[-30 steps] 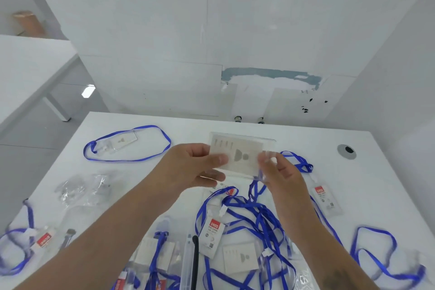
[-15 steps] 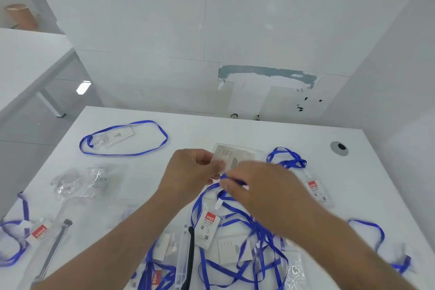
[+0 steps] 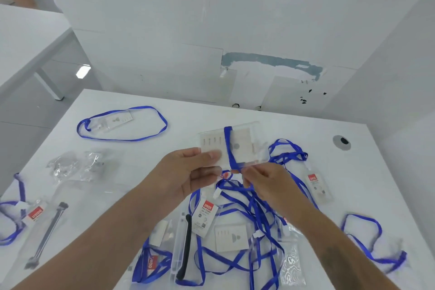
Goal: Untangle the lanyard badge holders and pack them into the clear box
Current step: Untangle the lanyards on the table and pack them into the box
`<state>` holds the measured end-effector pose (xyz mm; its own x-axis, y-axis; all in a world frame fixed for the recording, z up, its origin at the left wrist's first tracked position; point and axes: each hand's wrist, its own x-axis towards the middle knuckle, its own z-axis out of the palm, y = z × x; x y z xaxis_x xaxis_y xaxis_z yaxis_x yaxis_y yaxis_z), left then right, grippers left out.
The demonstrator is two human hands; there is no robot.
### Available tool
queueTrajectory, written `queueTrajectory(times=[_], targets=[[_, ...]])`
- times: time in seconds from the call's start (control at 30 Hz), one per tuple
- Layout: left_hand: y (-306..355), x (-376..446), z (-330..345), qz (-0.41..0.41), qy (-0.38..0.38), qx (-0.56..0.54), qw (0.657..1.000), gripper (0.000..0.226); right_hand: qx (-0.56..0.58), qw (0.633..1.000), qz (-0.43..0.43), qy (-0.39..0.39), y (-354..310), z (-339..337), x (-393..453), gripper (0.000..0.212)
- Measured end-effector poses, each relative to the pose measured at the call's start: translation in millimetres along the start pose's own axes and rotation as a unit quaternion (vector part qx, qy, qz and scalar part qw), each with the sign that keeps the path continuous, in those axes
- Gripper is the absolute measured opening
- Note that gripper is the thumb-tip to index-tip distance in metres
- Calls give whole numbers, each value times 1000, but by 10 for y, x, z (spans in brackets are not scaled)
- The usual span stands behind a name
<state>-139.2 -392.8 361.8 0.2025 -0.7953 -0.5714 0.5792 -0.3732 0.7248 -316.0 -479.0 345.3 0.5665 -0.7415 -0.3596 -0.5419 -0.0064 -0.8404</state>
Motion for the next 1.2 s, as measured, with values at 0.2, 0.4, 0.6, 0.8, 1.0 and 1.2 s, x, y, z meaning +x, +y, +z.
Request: queueTrajectory(times=[0.2,0.4,0.6,0.8,1.0,1.2], targets=[[-135,161,-166,78,171,171,967,15,-214,964,-96,-122,-155,286,-319,24],[-213,-60,-391,46,88,324,941,11,-209,968,-135,-37,-738,-181,-154,17],[-150,-316,-558,-15,-7,161,987,35,-43,996,-76,-1,-355,15,250,17],[-161,-317,-786,-30,98,16,995,36,-110,993,-13,-36,-21,873,-138,33],[-294,-367,-977,15,204,158,966,16,-377,907,-160,-101,-430,1145,-565,31],[-314,-546,-1218,10,164,242,956,9,-343,923,-171,-17,-790,962,-332,18]])
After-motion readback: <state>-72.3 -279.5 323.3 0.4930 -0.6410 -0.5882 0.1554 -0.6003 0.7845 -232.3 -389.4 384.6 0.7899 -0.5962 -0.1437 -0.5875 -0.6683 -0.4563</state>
